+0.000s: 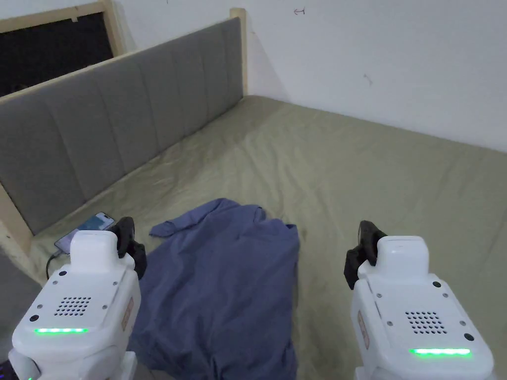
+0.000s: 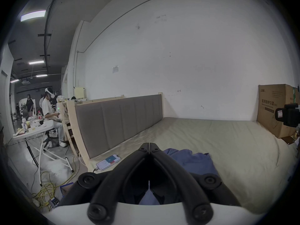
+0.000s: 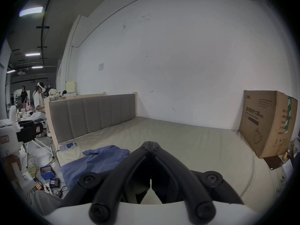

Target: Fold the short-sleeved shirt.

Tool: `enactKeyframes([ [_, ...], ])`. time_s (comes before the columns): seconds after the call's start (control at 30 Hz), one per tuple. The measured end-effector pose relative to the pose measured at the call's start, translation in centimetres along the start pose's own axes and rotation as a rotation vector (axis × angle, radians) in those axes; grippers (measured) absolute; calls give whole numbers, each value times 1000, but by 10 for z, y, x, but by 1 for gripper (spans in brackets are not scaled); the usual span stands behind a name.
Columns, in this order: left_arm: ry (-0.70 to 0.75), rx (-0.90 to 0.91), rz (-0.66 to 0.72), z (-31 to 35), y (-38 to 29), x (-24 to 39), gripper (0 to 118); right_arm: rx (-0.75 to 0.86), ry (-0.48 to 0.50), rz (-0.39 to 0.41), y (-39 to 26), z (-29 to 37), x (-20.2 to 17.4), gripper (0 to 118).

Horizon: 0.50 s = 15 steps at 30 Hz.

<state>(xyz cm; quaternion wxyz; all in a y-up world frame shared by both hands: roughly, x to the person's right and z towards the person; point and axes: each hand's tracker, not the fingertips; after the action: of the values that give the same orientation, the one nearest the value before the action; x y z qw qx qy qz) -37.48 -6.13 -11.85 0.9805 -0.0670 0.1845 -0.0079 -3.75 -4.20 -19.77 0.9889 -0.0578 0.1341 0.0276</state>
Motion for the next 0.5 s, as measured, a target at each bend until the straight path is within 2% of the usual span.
enactKeyframes([
  [0.23,-11,-88,5,-15,-4,-6,0,-5,33,4,-2,-7,-10,0],
  [0.43,-58,-211,-10,-55,-11,16,0,-25,6,13,-8,-12,2,0],
  [0.5,-72,-276,13,-73,-15,24,5,-34,-6,18,-10,-15,8,0],
])
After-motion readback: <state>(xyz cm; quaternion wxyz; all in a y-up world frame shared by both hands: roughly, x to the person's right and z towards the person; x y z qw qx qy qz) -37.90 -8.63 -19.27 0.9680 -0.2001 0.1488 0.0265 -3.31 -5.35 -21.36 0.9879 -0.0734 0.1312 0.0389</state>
